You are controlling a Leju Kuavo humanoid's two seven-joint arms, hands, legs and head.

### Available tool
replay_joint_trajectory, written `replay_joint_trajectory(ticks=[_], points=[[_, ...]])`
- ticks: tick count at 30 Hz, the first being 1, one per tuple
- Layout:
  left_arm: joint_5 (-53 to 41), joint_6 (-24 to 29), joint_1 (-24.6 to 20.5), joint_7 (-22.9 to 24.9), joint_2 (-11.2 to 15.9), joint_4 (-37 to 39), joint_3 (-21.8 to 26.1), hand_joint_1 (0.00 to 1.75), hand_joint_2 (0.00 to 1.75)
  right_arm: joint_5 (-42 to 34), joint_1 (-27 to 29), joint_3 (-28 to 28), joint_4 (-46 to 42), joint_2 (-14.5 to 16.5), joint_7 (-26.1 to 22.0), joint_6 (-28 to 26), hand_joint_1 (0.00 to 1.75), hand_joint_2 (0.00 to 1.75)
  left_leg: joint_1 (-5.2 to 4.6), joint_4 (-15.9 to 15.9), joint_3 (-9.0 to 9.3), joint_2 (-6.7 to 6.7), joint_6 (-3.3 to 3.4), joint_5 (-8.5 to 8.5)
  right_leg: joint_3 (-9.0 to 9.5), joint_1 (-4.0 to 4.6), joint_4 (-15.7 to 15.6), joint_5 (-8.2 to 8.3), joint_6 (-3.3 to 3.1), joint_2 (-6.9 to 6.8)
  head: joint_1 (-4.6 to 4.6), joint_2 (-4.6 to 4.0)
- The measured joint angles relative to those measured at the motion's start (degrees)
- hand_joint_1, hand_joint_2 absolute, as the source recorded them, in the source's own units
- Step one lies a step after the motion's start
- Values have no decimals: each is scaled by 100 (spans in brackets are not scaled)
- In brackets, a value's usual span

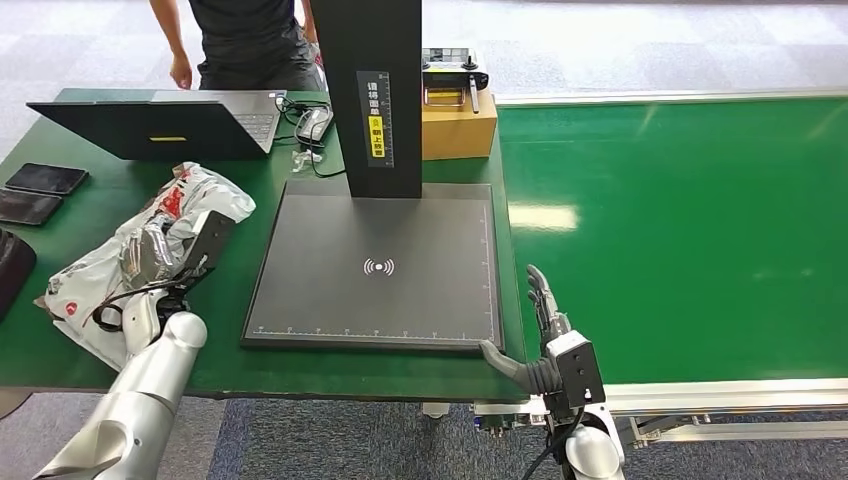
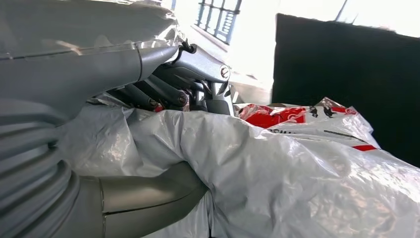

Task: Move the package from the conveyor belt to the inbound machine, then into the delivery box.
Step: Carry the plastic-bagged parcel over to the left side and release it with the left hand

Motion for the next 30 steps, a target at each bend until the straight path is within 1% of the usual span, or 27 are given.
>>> replay_joint_trajectory(ticks=[1,2,6,9,12,14,17,18,20,22,24,25,26,28,30], points=[[-66,1,-14,67,25,31,37,1,175,-1,-5,2,9,-2,1,0,0,175,0,0,-1,0,0,0,-1,0,0,0,0,0,0,0],[-149,3,-21,127,44,48,79,0,175,-2,-10,4,18,-3,3,1,0,175,0,0,-2,0,0,0,-1,0,0,0,0,0,0,0],[-576,13,14,268,74,2,296,0,0,-28,-30,19,50,-9,9,1,0,175,0,0,-3,0,0,0,-3,-1,0,-1,0,0,1,0],[-925,15,120,227,67,-188,522,0,0,-64,-40,33,61,-24,16,-9,0,175,-1,0,-4,1,0,0,-5,-2,0,-1,0,1,0,0],[-1267,19,249,78,33,-479,760,0,0,-112,-48,49,67,-36,22,-43,0,175,-1,1,-4,1,0,-1,-6,-2,-1,-1,0,1,0,0],[-1374,21,357,-140,-24,-756,913,0,0,-130,-52,53,69,-41,23,-60,0,175,-1,1,-4,1,0,-1,-6,-2,-1,-1,-1,1,-1,0],[-1341,27,510,-689,-170,-1224,1135,0,0,-153,-58,58,71,-54,25,-70,0,175,-1,1,-5,1,0,-1,-6,-2,-1,-1,-1,1,-1,0],[-1309,28,557,-914,-241,-1394,1217,0,0,-168,-61,61,72,-58,26,-73,0,175,-1,1,-5,1,0,-1,-7,-2,-1,0,-1,1,-1,0],[-1144,31,637,-1562,-426,-1742,1445,0,0,-209,-66,67,75,-69,26,-78,0,175,-1,1,-6,0,0,-1,-7,-3,-1,0,0,0,0,0],[-750,32,654,-2469,-676,-1996,1789,0,0,-249,-75,75,77,-79,25,-81,0,175,-2,2,-6,-1,1,-1,-7,-4,-1,0,0,-1,1,0],[-161,30,612,-3392,-943,-2085,2199,0,0,-285,-89,85,78,-84,22,-86,0,175,-3,2,-5,-1,1,-1,-6,-5,-1,0,0,0,1,0],[200,5,586,-3748,-1062,-2082,2379,0,44,-307,-98,87,81,-86,20,-90,0,175,-4,3,-5,0,1,-1,-6,-6,-2,0,1,0,1,0],[642,-44,569,-3961,-1172,-2058,2491,0,87,-326,-110,88,87,-89,15,-93,0,175,-4,3,-4,0,1,-1,-6,-6,-2,1,1,0,1,0],[1660,-264,573,-4094,-1317,-1951,2477,0,175,-354,-140,88,102,-98,-4,-95,0,175,-5,4,-4,-1,1,-1,-6,-6,-2,1,1,-1,0,0],[2702,-862,639,-3962,-1382,-1850,2184,0,175,-367,-165,88,118,-111,-47,-77,0,175,-5,4,-4,-3,2,-1,-6,-6,-2,1,1,-2,-1,0]])
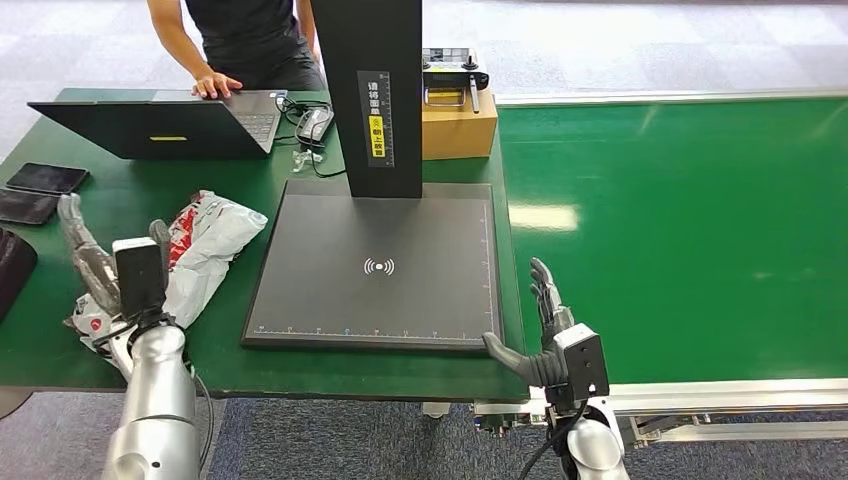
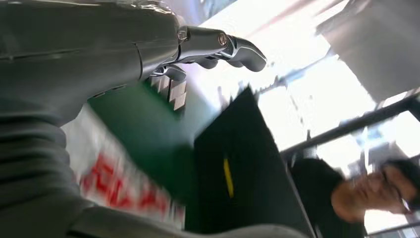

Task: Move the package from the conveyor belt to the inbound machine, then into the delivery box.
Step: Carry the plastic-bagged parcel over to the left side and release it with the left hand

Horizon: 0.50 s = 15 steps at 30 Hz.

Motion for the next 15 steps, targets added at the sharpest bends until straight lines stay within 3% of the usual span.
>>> replay_joint_trajectory(ticks=[4,7,10,15], points=[[1910,-1922,301,323,-64,51,-903,0,175,33,-41,0,58,-15,-110,29,0,175,1,0,-2,2,0,-1,-1,0,0,0,0,2,1,0],[2807,-2891,522,408,-90,55,-1451,0,175,62,-50,0,106,-25,-162,25,0,175,0,0,-4,4,3,-3,-3,-1,0,-1,0,4,1,0],[3125,-3219,696,458,-99,55,-1826,0,175,64,-52,-2,138,-34,-182,19,0,175,0,0,-5,4,3,-6,-5,0,0,-1,0,4,0,0],[3263,-3239,822,504,-96,55,-2147,0,175,64,-56,-4,174,-55,-189,16,0,175,1,0,-5,2,2,-6,-5,0,0,-2,0,2,1,0]])
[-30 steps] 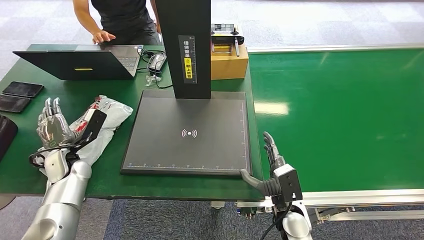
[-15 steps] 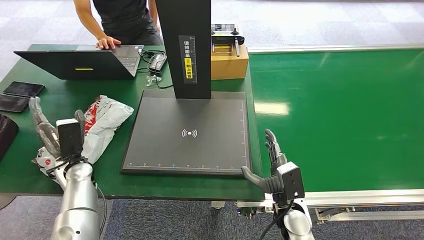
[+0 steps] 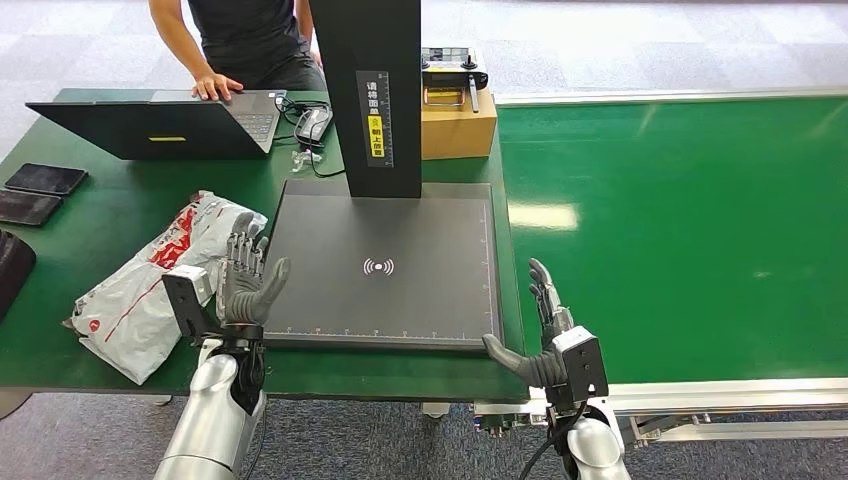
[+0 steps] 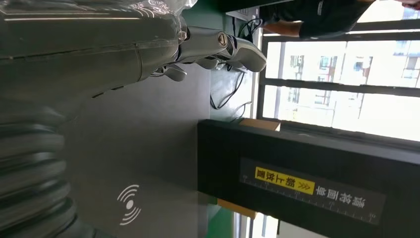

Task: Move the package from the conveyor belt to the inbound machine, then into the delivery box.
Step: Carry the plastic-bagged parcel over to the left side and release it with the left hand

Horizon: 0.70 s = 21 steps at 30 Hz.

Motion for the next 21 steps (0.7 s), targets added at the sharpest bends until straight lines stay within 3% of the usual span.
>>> replay_joint_trajectory(ticks=[5,9,11,21], points=[[126,-135,29,45,7,0,-138,0,175,0,-2,-2,22,-7,-5,-3,0,175,0,0,1,0,0,1,1,0,0,0,0,0,0,0],[819,-1108,168,77,6,-63,-299,0,175,-25,-7,-34,22,-7,-74,-30,0,175,0,0,1,1,0,0,0,0,1,0,0,0,0,0],[966,-1335,330,59,-13,-225,-467,0,175,-91,-4,-77,-9,-5,-116,-29,0,175,0,0,0,1,0,0,0,-1,0,-1,0,1,1,0],[922,-1250,1187,433,-81,-1473,-995,0,175,91,268,-459,-558,74,78,22,0,175,0,0,0,-1,2,-6,0,-1,-2,-5,3,0,1,0]])
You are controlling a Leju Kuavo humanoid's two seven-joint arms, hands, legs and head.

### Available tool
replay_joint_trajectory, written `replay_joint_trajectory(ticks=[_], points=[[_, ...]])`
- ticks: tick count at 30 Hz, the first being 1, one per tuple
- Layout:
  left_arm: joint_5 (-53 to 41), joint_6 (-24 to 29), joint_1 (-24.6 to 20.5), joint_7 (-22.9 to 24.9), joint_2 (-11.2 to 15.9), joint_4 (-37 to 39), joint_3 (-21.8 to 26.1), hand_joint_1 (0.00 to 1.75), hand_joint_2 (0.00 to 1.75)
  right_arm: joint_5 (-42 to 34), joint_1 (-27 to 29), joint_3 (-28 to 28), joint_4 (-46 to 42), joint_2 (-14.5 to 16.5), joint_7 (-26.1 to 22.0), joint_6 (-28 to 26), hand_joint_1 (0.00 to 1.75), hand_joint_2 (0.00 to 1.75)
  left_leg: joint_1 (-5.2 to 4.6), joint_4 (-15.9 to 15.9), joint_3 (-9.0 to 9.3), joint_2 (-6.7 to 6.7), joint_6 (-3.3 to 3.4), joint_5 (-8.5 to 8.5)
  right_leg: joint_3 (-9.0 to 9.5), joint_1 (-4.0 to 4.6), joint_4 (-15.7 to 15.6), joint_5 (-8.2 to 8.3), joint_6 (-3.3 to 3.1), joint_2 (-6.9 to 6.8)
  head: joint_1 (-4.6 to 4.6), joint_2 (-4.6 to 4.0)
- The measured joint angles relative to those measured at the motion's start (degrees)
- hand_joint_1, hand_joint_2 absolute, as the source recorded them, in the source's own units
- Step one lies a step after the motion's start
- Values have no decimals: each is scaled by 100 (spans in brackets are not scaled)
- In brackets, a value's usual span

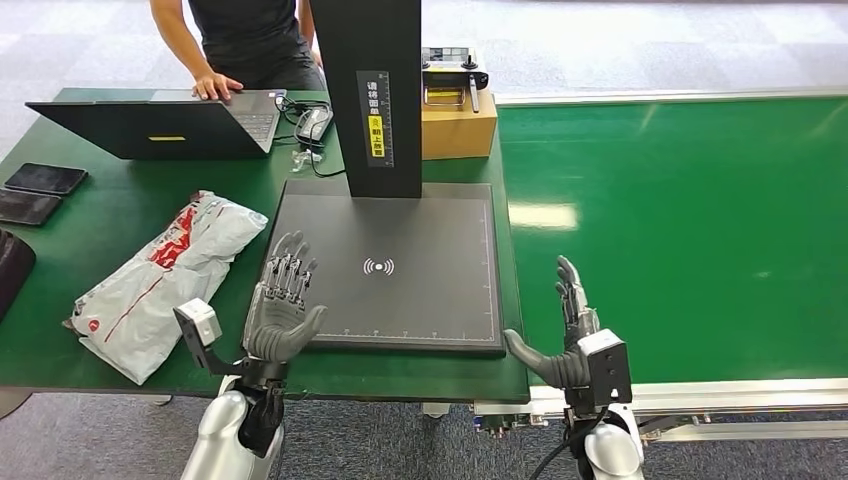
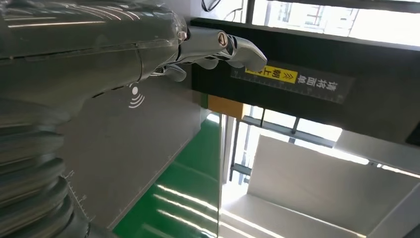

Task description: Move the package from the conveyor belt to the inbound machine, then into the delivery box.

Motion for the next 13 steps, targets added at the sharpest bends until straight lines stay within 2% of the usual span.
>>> replay_joint_trajectory(ticks=[6,13], points=[[-292,46,285,25,-1,-593,-107,0,175,171,175,-193,-268,59,19,169,0,175,1,0,2,1,-1,0,1,1,0,0,-1,1,-1,0],[-373,69,377,23,-11,-817,-131,0,175,207,211,-214,-396,74,19,204,0,175,1,0,3,1,-1,1,2,1,0,0,-1,1,-1,0]])
